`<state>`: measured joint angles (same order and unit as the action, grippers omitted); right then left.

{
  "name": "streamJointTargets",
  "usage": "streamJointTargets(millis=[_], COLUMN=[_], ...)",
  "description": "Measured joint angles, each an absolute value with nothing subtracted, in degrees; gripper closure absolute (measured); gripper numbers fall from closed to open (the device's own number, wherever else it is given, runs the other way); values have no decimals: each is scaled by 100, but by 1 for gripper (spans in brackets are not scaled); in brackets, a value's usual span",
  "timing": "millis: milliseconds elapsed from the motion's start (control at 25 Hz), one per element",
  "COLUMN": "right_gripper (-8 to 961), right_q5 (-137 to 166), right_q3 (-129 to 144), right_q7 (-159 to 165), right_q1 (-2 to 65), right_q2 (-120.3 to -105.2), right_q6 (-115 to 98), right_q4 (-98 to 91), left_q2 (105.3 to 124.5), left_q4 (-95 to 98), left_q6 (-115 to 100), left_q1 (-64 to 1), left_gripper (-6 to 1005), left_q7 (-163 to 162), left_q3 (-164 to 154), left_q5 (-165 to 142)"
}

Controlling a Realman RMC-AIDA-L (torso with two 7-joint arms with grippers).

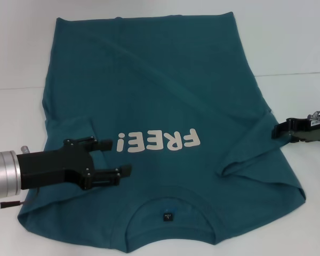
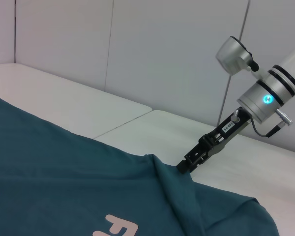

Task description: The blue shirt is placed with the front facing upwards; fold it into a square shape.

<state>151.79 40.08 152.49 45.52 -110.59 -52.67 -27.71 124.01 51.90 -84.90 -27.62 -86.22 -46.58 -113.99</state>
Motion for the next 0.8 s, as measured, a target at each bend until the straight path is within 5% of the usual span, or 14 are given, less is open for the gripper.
streamJointTargets(millis=[160,600,720,800], right_gripper=[270,552,775,833], right_q5=[15181,14934,14916,14915], right_q3=[4032,4027,4023,4034], right_q7=[15248,14998,14957,14953], right_q1=[4583,4565,4554,4545], right_q2=[-11065,-11127,-11127,-11127], right_q6=[-5204,-5263,-5294,-5298], right_q4=[-2705,-2795,-2801,-2803], left_q2=[12401,12401,12401,12401], left_q4=[5189,5195,5200,5195], left_q6=[-8490,-8490,-8490,-8490], left_q1=[-2761,-2739,-2733,-2731], left_gripper=[153,153,153,153], left_q7=[-8622,-8622,-8622,-8622], left_q3=[-4658,-4658,-4658,-4658], left_q5=[-11399,-11398,-11399,-11402])
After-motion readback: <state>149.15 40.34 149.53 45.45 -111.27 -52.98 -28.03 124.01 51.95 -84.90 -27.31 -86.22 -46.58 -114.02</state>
